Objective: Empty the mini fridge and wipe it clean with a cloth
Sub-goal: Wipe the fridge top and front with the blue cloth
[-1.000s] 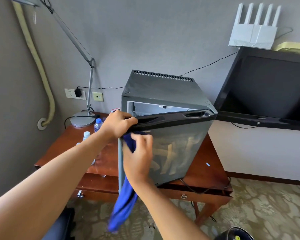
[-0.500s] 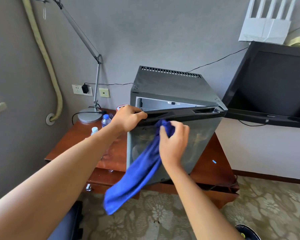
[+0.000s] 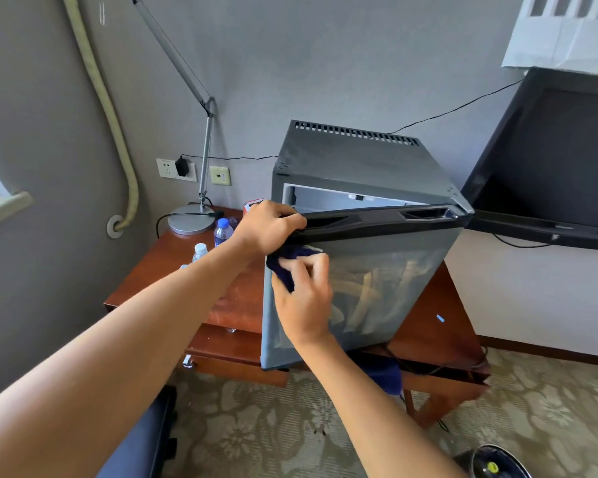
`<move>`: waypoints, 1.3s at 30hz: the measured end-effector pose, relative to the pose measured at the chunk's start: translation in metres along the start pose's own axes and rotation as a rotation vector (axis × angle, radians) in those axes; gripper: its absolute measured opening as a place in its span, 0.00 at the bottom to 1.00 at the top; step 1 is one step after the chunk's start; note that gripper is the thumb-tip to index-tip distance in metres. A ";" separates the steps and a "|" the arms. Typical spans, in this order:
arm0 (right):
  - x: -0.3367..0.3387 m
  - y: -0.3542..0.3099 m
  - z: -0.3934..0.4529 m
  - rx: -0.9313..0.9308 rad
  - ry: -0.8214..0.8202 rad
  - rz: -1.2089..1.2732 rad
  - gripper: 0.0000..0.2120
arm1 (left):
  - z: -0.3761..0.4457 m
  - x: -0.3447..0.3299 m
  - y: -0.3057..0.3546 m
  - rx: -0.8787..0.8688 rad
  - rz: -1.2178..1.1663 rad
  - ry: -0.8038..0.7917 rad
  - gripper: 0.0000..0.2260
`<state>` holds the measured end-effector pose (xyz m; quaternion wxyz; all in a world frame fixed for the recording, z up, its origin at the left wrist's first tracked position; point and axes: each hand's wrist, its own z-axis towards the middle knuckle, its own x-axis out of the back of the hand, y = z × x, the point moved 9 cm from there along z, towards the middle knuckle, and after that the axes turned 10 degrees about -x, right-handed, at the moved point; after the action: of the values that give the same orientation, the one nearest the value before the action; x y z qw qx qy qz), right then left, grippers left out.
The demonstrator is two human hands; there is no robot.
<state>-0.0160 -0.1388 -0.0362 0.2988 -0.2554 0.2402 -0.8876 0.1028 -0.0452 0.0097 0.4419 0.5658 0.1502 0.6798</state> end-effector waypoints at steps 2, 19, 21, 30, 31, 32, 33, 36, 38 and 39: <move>-0.003 0.007 -0.007 0.009 0.010 -0.018 0.04 | -0.001 0.001 0.000 0.008 0.000 0.002 0.20; 0.002 0.021 -0.019 -0.168 -0.052 0.021 0.06 | -0.004 -0.001 -0.001 0.028 -0.048 -0.046 0.20; 0.018 -0.004 0.007 -0.124 0.055 0.097 0.05 | -0.004 -0.002 0.001 0.011 -0.050 -0.057 0.18; -0.045 0.060 -0.082 -0.165 -0.263 -0.185 0.09 | -0.006 -0.001 0.000 0.054 -0.038 -0.048 0.19; -0.057 0.078 -0.100 -0.237 -0.341 -0.234 0.10 | -0.006 0.000 0.000 0.057 -0.036 -0.046 0.19; -0.067 0.097 -0.117 -0.316 -0.413 -0.289 0.10 | -0.006 0.001 -0.001 0.058 -0.032 -0.043 0.18; -0.074 0.116 -0.133 -0.401 -0.462 -0.342 0.09 | -0.005 0.000 -0.001 0.057 -0.028 -0.042 0.18; -0.080 0.162 -0.165 -0.752 -0.498 -0.389 0.09 | -0.005 -0.004 -0.005 0.055 -0.035 -0.042 0.19; -0.079 0.184 -0.185 -1.030 -0.435 -0.299 0.12 | -0.004 -0.005 -0.005 0.039 -0.034 -0.037 0.18; -0.079 0.194 -0.194 -1.163 -0.389 -0.212 0.15 | -0.004 -0.005 -0.004 0.031 -0.031 -0.036 0.18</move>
<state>0.0020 -0.1710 -0.3191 0.0595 -0.5557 0.5990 -0.5735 0.1005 -0.0455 0.0020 0.4460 0.5824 0.1614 0.6602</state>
